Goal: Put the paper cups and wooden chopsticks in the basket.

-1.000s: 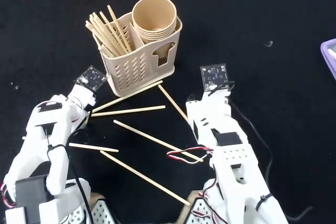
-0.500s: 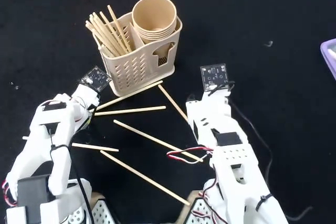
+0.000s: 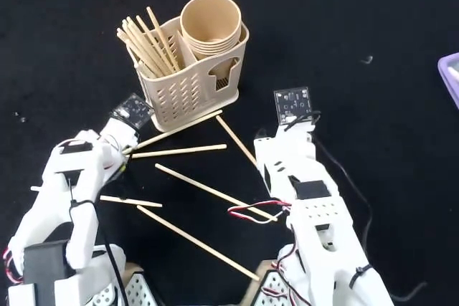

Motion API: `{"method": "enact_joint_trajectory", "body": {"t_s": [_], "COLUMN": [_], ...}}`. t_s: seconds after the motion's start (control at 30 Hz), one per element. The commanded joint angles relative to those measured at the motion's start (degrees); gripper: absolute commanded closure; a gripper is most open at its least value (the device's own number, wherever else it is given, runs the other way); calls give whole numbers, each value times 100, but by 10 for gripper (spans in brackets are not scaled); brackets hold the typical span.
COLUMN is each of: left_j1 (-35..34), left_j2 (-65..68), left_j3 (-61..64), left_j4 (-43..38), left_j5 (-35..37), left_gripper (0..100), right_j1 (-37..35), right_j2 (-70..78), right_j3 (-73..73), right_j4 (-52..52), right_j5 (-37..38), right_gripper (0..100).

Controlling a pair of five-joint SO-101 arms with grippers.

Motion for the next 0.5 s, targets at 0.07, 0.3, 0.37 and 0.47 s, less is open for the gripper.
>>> {"method": "enact_joint_trajectory", "body": {"t_s": [0.07,0.3,0.37,0.47], "left_j1": [145,145,163,207], "left_j2": [18,9,9,9], "left_j3": [57,75,13,-4], "left_j4": [-88,246,492,738], "left_j5": [-202,-229,-352,-580], "left_gripper": [909,909,912,913], "right_j1": [97,97,97,97], "right_j2": [-180,-180,-180,-180], "right_j3": [-48,-48,-48,-48], "right_j4": [-149,-149,-149,-149], "right_j5": [-44,-44,-44,-44], "right_gripper": [847,847,847,847]}}
